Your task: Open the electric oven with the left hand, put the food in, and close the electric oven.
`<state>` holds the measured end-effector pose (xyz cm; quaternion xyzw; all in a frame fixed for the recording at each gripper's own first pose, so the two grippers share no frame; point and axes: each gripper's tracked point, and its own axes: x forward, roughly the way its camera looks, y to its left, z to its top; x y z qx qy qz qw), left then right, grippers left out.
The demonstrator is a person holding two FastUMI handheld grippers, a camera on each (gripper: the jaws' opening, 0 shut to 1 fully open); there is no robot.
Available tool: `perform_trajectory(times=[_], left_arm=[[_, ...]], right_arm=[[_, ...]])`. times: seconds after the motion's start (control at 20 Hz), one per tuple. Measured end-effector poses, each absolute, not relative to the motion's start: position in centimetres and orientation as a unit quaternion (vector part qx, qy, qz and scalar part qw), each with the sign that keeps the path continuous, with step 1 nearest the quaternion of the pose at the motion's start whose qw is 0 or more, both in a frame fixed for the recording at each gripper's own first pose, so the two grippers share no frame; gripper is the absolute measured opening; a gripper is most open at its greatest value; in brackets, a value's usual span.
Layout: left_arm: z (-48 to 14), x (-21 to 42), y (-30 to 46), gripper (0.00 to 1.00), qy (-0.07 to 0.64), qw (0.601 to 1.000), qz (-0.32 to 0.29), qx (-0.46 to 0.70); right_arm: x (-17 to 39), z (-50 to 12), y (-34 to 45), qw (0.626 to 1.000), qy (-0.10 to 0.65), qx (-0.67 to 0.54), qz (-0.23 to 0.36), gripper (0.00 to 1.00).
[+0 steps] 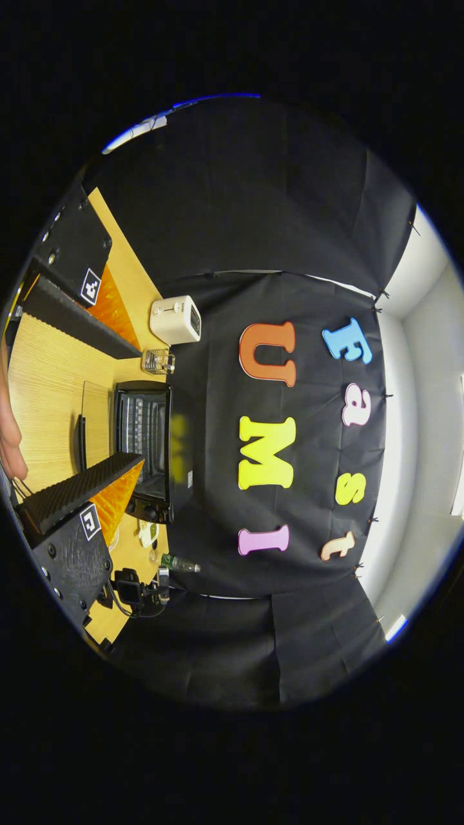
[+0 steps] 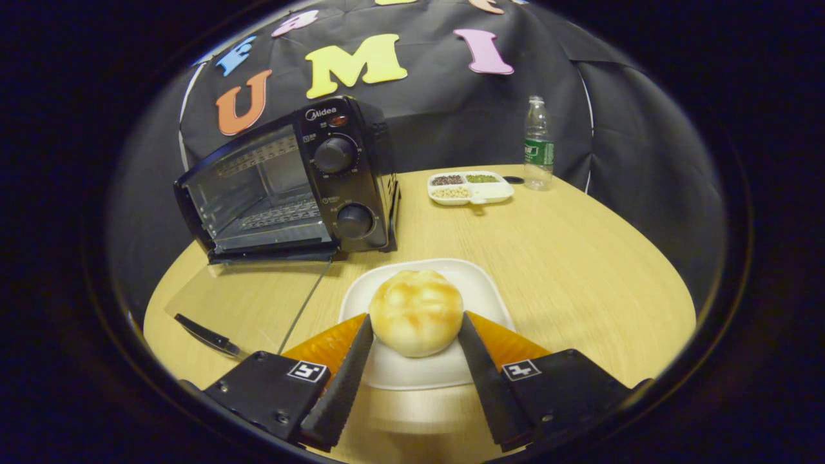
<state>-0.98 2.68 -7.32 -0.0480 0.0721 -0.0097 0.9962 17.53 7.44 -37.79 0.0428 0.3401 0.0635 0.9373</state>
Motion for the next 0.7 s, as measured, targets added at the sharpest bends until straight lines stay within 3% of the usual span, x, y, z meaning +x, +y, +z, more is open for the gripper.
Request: perform_trajectory(times=[0.5, 0.55, 0.65, 0.7], left_arm=[[-7.1, 3.4, 3.1, 0.96, 0.074, 0.996, -0.004, -0.045], [-7.1, 3.7, 3.2, 0.91, 0.072, 0.996, -0.004, -0.045], [-6.8, 4.2, 3.5, 1.00, 0.068, 0.997, -0.005, -0.044], [-6.9, 4.4, 3.8, 0.96, 0.067, 0.997, -0.004, -0.042]], right_arm=[[17.1, -32.6, 10.6, 0.948, 0.287, 0.079, 0.115, 0.77], [17.1, -32.0, 11.8, 0.947, 0.283, 0.090, 0.126, 0.77], [17.3, -30.6, 14.3, 0.945, 0.268, 0.118, 0.147, 0.77], [17.5, -30.1, 15.6, 0.943, 0.262, 0.132, 0.157, 0.77]])
